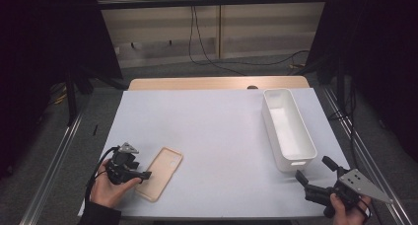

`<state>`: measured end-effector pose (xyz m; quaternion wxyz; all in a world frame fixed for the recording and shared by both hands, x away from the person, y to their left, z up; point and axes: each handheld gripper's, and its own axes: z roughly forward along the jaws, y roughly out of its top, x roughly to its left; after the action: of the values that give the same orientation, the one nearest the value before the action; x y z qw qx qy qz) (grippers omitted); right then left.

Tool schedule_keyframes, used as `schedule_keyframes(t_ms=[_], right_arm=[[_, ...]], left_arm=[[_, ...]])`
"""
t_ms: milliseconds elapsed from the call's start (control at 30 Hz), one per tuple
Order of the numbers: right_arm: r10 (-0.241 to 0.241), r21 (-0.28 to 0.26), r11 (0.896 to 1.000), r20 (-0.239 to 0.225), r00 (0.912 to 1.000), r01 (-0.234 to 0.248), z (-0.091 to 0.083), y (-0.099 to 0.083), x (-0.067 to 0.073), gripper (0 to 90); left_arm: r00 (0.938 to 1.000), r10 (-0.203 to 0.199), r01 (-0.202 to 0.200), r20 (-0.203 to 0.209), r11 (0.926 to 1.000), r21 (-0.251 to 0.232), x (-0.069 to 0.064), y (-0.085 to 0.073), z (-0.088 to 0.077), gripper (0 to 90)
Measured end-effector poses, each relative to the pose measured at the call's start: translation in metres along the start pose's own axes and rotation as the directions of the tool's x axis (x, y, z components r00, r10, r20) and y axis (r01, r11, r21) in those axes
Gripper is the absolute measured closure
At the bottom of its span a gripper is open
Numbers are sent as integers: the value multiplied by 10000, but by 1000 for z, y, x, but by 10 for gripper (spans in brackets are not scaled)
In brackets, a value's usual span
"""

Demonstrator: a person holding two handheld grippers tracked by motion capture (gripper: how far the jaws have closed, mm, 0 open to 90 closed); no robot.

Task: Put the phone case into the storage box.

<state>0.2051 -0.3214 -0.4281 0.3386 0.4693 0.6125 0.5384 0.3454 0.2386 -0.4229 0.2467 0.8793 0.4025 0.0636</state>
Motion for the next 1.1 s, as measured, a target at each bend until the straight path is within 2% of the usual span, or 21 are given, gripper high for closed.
schedule_keyframes(t_ms=[100, 233, 333, 400, 500, 633, 900, 1033, 1100], right_arm=[[-28, -11, 10000, -13, 10000, 28, 0, 0, 0, 0], [-35, 9, 10000, 2, 10000, 35, 0, 0, 0, 0], [-38, 8, 10000, 11, 10000, 38, 0, 0, 0, 0], [-28, 15, 10000, 19, 10000, 28, 0, 0, 0, 0], [-36, 14, 10000, 4, 10000, 36, 0, 0, 1, 0], [-35, 17, 10000, 6, 10000, 35, 0, 0, 1, 0], [-34, 17, 10000, 10, 10000, 34, 0, 0, 1, 0], [-43, 27, 10000, 29, 10000, 43, 0, 0, 0, 0], [-20, 48, 10000, 44, 10000, 20, 1, 0, 1, 0]], left_arm=[[9999, 104, -104, -18, 9999, 112, -1, 0, 1, 469], [9999, 93, -92, -84, 9999, 48, -1, 0, 1, 506], [9996, 243, -243, 164, 9997, 1, -2, -1, 1, 577], [9997, 179, -178, 177, 9998, -39, -3, -2, 1, 618], [9988, 119, -118, 478, 9999, -32, -3, -2, 1, 689], [9989, 171, -172, 440, 9999, 18, -3, -2, 1, 700], [9986, -314, 313, 428, 9995, 37, -1, -1, 2, 758], [9990, -227, 224, 379, 9997, 79, -2, 0, 2, 783], [9995, -226, 225, 229, 9997, 84, -3, 1, 2, 799]])
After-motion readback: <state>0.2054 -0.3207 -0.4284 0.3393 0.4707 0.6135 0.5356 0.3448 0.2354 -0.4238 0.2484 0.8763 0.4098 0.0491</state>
